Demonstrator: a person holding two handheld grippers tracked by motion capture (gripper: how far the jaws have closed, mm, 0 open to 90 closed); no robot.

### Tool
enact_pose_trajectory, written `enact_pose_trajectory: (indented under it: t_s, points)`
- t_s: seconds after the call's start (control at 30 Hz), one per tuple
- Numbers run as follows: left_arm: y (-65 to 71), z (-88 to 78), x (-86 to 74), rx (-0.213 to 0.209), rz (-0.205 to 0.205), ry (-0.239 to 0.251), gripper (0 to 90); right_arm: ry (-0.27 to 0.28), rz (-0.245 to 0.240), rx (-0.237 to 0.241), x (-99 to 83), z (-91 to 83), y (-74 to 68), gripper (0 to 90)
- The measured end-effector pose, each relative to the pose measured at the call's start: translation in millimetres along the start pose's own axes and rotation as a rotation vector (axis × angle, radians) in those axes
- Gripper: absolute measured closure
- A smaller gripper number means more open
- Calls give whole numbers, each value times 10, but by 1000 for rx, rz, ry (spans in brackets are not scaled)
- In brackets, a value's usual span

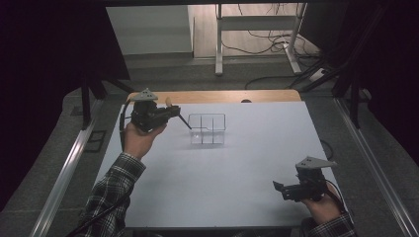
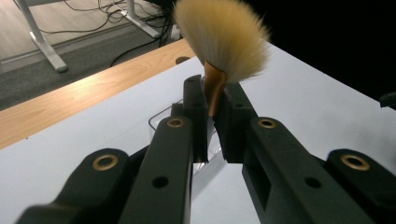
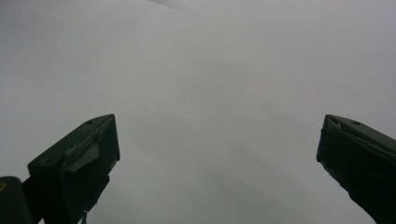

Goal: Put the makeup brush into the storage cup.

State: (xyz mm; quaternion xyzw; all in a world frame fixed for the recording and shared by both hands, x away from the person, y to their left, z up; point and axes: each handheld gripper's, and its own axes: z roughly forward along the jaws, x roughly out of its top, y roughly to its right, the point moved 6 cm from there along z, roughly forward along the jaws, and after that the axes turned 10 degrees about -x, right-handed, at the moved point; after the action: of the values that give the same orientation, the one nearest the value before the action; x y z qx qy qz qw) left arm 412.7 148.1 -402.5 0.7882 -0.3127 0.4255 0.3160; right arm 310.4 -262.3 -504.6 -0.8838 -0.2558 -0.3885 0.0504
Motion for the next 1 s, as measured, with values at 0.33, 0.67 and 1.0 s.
enact_pose_trajectory:
  t_s: [0.33,0.67,1.0]
  points:
    - [-51,87,60,20,7,-6,835,-6,-9,-19,-27,-29,44,0]
    - [-105,205,74,34,0,-12,835,-1,-4,-23,-40,-46,70,0]
    - [-137,343,58,46,0,-30,835,-15,-19,-22,-46,-34,53,0]
